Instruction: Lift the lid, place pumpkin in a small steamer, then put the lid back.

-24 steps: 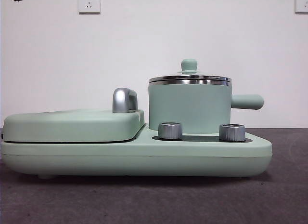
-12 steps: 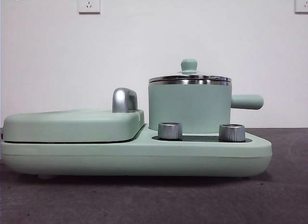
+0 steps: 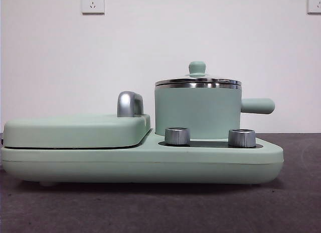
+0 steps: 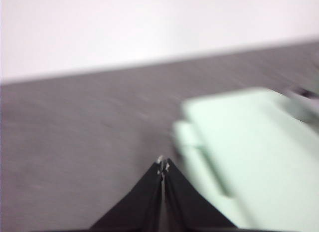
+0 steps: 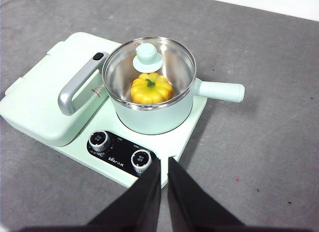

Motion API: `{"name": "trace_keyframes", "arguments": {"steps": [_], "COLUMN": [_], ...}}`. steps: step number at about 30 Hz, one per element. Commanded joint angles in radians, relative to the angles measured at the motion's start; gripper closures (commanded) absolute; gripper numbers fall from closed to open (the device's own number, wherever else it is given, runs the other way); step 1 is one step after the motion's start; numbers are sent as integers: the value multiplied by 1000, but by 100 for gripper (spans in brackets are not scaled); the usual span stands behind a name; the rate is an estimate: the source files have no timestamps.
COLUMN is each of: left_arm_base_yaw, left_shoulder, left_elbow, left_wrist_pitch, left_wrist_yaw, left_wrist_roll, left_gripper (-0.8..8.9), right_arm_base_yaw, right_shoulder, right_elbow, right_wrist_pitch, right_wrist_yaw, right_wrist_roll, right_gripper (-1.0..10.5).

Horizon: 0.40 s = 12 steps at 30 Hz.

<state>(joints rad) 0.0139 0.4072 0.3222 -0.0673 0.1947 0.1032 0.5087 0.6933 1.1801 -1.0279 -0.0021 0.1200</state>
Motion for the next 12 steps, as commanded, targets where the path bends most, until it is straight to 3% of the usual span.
{"name": "trace_keyframes", "arguments": {"steps": [1,6,8,12], "left_arm_base_yaw": [30,54,62,73], "left_shoulder": [-65,-204,-262,-353], "left_elbow": [-132,-299,-310,-310], "left_wrist_pitch": [129,168,81,-27], "left_wrist_yaw": [-33,-54,-66,-69], "left_wrist_roll": [6,-100,-137,-129], "left_gripper": [807,807,807,807], "right_arm_base_yaw": [6,6,6,6], "right_shoulder": [3,3,3,3], "right_elbow": [11,11,11,11], "right_wrist_pitch": [10,10,10,11], "right_wrist_yaw": [3,3,3,3], "right_wrist_roll": [-7,-7,-7,-7], "right_gripper": [926,926,926,926]}}
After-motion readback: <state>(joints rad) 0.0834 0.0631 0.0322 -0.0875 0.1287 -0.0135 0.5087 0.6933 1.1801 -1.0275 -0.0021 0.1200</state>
